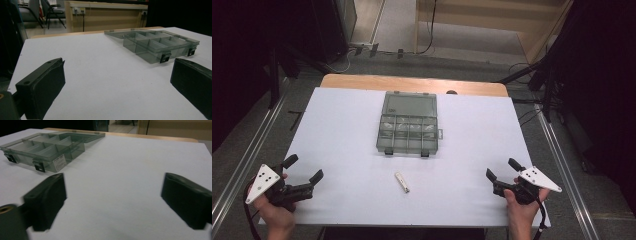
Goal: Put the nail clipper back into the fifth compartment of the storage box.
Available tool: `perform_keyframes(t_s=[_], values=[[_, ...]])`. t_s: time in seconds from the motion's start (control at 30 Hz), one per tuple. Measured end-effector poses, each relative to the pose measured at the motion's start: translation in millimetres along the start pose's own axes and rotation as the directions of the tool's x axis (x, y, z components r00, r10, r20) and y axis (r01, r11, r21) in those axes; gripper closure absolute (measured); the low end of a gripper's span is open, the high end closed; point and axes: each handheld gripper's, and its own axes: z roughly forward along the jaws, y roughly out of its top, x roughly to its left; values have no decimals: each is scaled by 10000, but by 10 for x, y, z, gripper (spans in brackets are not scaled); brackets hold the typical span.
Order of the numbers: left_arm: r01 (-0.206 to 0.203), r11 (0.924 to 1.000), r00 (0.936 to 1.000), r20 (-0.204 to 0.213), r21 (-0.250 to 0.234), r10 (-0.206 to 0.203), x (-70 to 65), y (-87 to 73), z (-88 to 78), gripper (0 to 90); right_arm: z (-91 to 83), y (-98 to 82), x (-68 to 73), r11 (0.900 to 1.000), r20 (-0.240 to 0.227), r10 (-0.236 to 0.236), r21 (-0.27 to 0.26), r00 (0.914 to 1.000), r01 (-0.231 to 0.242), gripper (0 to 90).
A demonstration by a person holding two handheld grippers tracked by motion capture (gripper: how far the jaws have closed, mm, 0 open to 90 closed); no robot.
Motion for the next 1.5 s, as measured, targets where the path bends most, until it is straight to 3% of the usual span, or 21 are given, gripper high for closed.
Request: perform_keyframes(t_s=[0.17,0.2,0.27,0.4,0.6,0.63,0.8,0.83,0.9,1.13,1.17,1.2,1.23,1.27,1.3,1.33,1.37,1.4,1.43,1.47,1.5], values=[[15,10000,10000,12,-19,-15,2,-1,-5,0,57,28,105,9988,-478,-238,417,9986,258,528],[39,10000,10000,9,-37,-39,2,-1,-5,0,57,28,105,9988,-478,-238,417,9986,258,528],[44,10000,10000,3,-40,-44,1,-1,-6,0,79,61,150,9978,-1013,-330,541,9943,386,655],[65,10000,10000,1,-64,-65,-1,-3,-9,0,89,119,232,9948,-1464,-659,678,9870,765,778],[71,10000,10000,2,-46,-70,-2,-6,2,0,132,216,354,9875,-2491,-862,1071,9646,1159,856],[25,10000,10000,7,-14,-25,-3,-5,3,0,152,258,423,9832,-2738,-1034,1173,9562,1399,896],[-25,10000,10000,13,-2,25,-8,-5,4,0,209,326,569,9727,-3170,-1306,1424,9394,1832,900],[-29,10000,10000,13,-7,29,-9,-4,3,0,246,353,638,9666,-3410,-1426,1539,9292,2049,900],[-30,10000,10000,16,-16,30,-10,-4,1,0,283,376,708,9610,-3599,-1523,1635,9205,2229,900],[-45,10000,10000,13,-10,45,-13,-4,3,0,400,440,938,9401,-3928,-1883,1930,9001,2809,900],[-45,10000,10000,14,0,45,-15,-4,4,0,433,456,1013,9349,-4160,-1931,1970,8886,2954,900],[-45,10000,10000,14,0,45,-15,-4,4,0,433,456,1013,9349,-4160,-1931,1970,8886,2954,900],[-51,10000,10000,32,-15,51,-14,-4,0,0,470,464,1090,9290,-4364,-1992,2009,8774,3109,900],[-51,10000,10000,32,-15,51,-14,-4,0,0,470,464,1090,9290,-4364,-1992,2009,8774,3109,900],[-46,10000,10000,40,-19,46,-12,-4,0,0,512,467,1172,9195,-4558,-2094,2092,8651,3327,900],[-37,10000,10000,38,-17,37,-11,-4,1,0,512,467,1172,9195,-4558,-2094,2092,8651,3327,900],[-44,10000,10000,27,-15,45,-11,-4,3,0,546,468,1255,9099,-4769,-2184,2157,8514,3542,900],[-48,10000,10000,28,-5,48,-13,-4,3,0,546,468,1255,9099,-4769,-2184,2157,8514,3542,900],[-52,10000,10000,33,-4,52,-13,-4,4,0,579,468,1334,9014,-4974,-2271,2181,8372,3741,900],[-49,10000,10000,38,-3,49,-13,-4,3,0,579,468,1334,9014,-4974,-2271,2181,8372,3741,900],[-40,10000,10000,54,-16,40,-11,-3,2,0,619,464,1405,8934,-5189,-2320,2210,8228,3912,900]])
